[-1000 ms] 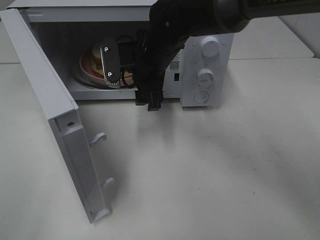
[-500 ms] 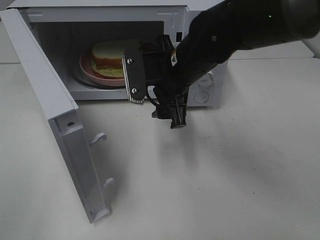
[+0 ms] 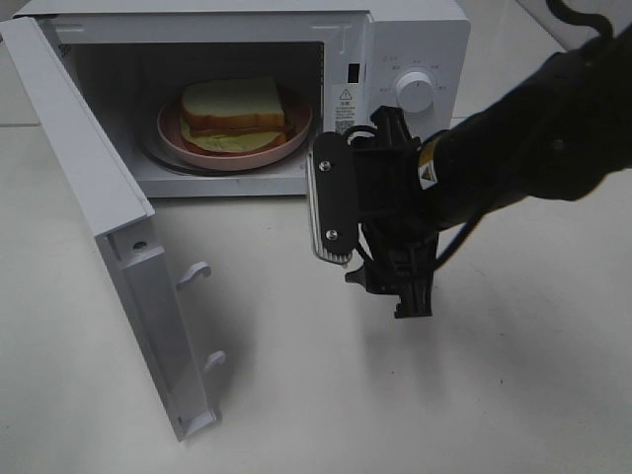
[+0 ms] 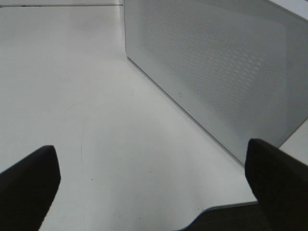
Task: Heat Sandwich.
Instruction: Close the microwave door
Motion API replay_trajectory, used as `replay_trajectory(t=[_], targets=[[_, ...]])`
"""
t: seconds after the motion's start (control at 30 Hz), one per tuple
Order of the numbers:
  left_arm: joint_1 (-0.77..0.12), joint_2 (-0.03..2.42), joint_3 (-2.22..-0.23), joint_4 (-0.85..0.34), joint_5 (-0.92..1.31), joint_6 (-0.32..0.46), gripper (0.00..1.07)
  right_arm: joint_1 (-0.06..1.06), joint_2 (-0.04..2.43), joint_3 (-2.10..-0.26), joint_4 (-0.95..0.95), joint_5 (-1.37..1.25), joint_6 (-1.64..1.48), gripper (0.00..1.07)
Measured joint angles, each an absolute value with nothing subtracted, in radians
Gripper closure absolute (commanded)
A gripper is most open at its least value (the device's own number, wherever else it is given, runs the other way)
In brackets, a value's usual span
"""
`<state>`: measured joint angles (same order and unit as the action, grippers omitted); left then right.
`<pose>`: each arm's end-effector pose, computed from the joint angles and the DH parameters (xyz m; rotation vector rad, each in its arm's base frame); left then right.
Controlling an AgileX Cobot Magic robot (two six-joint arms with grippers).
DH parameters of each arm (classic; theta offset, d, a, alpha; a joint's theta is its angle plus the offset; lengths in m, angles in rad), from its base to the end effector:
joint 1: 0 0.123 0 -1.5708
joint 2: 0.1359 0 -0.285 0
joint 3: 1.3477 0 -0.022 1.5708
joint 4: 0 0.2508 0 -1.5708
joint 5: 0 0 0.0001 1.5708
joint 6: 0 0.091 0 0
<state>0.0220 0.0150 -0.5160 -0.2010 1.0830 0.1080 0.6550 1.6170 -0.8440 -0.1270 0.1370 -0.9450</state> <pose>-0.0058 -0.0162 0.2814 0.1003 2.0502 -0.1607 0.2560 0.1946 0.1948 -1.8206 1.5689 -0.2154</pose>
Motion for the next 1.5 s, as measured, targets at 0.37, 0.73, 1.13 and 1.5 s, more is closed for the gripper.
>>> replay_trajectory(t=[0.37,0.73,1.13,1.5], targets=[[0.022,0.015,-0.516,-0.201,1.083,0.108,0.09,0.655,1.386,-0.695,-0.124,0.142,-0.542,0.31],[0.022,0.015,-0.516,-0.201,1.083,0.108,0.09,0.655,1.301,-0.694,-0.124,0.367,-0.133,0.31],[0.022,0.015,-0.516,-0.201,1.083,0.108,0.09,0.655,1.188,-0.694,-0.124,0.638,-0.011,0.31],[0.022,0.015,-0.516,-0.201,1.083,0.108,0.09,0.647,1.061,-0.694,-0.124,0.851,0.000,0.31]])
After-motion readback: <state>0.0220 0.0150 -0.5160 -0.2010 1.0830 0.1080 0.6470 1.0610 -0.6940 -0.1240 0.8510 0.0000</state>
